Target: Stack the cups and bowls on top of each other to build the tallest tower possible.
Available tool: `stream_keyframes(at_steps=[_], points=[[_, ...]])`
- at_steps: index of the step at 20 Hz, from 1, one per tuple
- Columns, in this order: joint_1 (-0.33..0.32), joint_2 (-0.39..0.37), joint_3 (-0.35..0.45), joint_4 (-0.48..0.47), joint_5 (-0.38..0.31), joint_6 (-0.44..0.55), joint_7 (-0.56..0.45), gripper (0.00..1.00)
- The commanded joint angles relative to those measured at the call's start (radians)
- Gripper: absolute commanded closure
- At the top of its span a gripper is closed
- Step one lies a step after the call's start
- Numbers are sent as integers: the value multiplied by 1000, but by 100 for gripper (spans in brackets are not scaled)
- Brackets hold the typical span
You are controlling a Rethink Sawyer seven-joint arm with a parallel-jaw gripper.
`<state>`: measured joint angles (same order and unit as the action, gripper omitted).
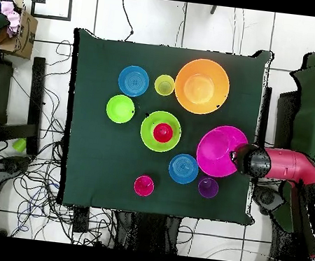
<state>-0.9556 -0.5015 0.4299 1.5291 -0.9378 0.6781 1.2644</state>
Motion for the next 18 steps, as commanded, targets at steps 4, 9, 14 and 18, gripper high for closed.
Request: stream_keyframes(at_steps=[4,9,14,18], points=[[55,38,-22,100,45,94,-68,100],[57,22,-34,124,56,80,-52,100],[67,7,-47,145,66,76,-25,100],[60,0,-51,170,70,45,-1,100]])
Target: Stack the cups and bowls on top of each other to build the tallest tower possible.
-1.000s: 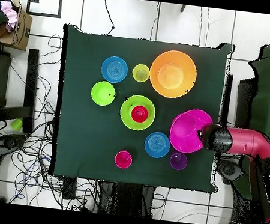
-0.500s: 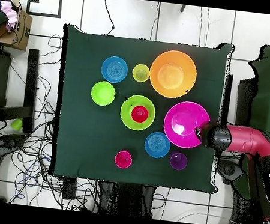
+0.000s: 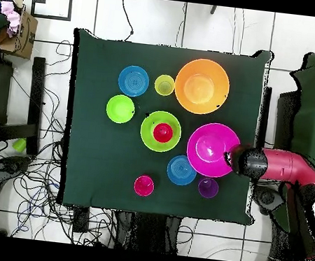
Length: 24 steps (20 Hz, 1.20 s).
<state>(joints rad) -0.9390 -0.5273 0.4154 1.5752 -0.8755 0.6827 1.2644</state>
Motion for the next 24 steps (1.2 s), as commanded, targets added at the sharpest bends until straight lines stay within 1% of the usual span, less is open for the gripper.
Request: stream_keyframes(at_steps=[1,6,9,12,13,14,17,19,21,23,24], points=[[43,26,-38,126,7,34,2,100],[32,30,-36,133,17,10,3,100],[37,30,-41,132,20,1,10,100],[22,26,-27,150,26,-58,30,100],[26,26,-30,149,26,-59,37,100],[36,20,-45,148,20,-69,63,0],[45,20,-56,139,16,-70,81,0],[44,20,-46,141,20,-72,68,0],[61,15,-64,135,7,-87,98,0],[73,-4,-73,140,3,-106,118,0],[74,-28,-70,152,10,-114,119,0]])
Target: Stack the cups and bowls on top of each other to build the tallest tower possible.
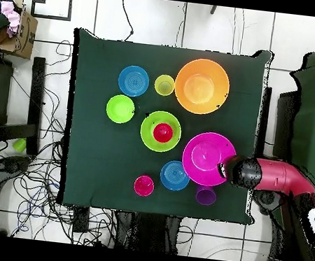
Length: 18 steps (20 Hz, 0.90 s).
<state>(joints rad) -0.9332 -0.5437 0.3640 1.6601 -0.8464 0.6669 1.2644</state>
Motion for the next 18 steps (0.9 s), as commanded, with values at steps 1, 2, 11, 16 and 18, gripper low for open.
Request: stream_keyframes(at_steps=[1,2,11,16,18], points=[[68,-20,-14,71,-8,-95,111,0],[62,-19,-7,74,6,-93,101,0],[51,5,-5,71,21,-113,86,100],[57,8,-18,64,31,-105,75,100],[56,8,-20,66,33,-109,75,100]])
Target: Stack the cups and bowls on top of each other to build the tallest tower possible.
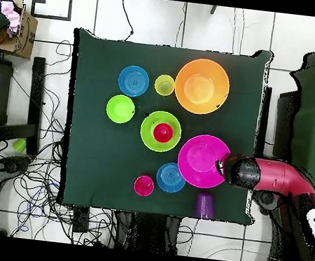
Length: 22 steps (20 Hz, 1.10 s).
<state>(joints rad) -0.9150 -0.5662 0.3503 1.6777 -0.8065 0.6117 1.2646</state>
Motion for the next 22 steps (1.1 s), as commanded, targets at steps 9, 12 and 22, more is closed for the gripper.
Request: stream_keyframes(at_steps=[9,12,22], points=[[48,-11,12,60,54,-21,89,100],[39,-96,50,101,122,61,29,100],[46,-238,79,161,263,173,-47,100]])
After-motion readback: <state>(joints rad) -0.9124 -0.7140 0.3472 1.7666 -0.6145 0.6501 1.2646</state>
